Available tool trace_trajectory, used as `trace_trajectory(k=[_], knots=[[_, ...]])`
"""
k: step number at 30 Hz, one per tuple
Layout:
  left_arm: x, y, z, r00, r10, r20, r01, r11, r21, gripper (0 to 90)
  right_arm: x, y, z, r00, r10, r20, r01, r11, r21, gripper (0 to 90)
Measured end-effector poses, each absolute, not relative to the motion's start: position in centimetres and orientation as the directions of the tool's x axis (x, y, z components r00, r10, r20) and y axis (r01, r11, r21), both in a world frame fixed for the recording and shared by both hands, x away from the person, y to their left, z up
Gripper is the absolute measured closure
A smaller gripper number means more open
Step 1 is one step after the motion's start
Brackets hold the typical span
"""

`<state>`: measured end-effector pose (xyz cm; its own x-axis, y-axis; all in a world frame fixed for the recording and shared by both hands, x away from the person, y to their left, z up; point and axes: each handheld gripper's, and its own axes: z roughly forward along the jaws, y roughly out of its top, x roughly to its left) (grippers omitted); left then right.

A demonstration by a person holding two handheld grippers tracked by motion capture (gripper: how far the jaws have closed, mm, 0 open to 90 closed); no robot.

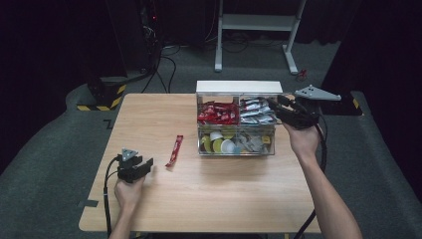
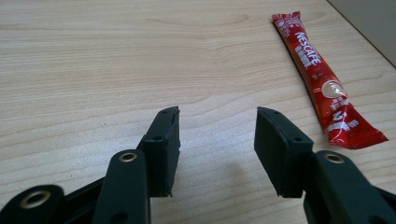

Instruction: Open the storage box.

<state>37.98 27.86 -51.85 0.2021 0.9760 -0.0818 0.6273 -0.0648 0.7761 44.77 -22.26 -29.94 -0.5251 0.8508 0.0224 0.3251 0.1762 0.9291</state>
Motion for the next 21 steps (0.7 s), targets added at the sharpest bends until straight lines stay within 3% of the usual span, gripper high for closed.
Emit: trace_trajectory(k=[7, 14, 21], knots=[[38.1, 27.2, -52.5, 0.212, 0.977, -0.029, 0.641, -0.117, 0.759, 47.4, 44.6, -22.5, -30.2, -0.53, 0.848, 0.03, 0.331, 0.174, 0.927, 59.6], [38.0, 27.2, -52.7, 0.208, 0.978, -0.031, 0.639, -0.112, 0.761, 45.9, 44.2, -22.7, -30.3, -0.53, 0.848, 0.026, 0.337, 0.182, 0.924, 59.5], [38.1, 26.7, -52.8, 0.227, 0.974, 0.002, 0.639, -0.151, 0.754, 38.7, 44.1, -22.6, -30.3, -0.531, 0.847, 0.021, 0.332, 0.185, 0.925, 59.1]])
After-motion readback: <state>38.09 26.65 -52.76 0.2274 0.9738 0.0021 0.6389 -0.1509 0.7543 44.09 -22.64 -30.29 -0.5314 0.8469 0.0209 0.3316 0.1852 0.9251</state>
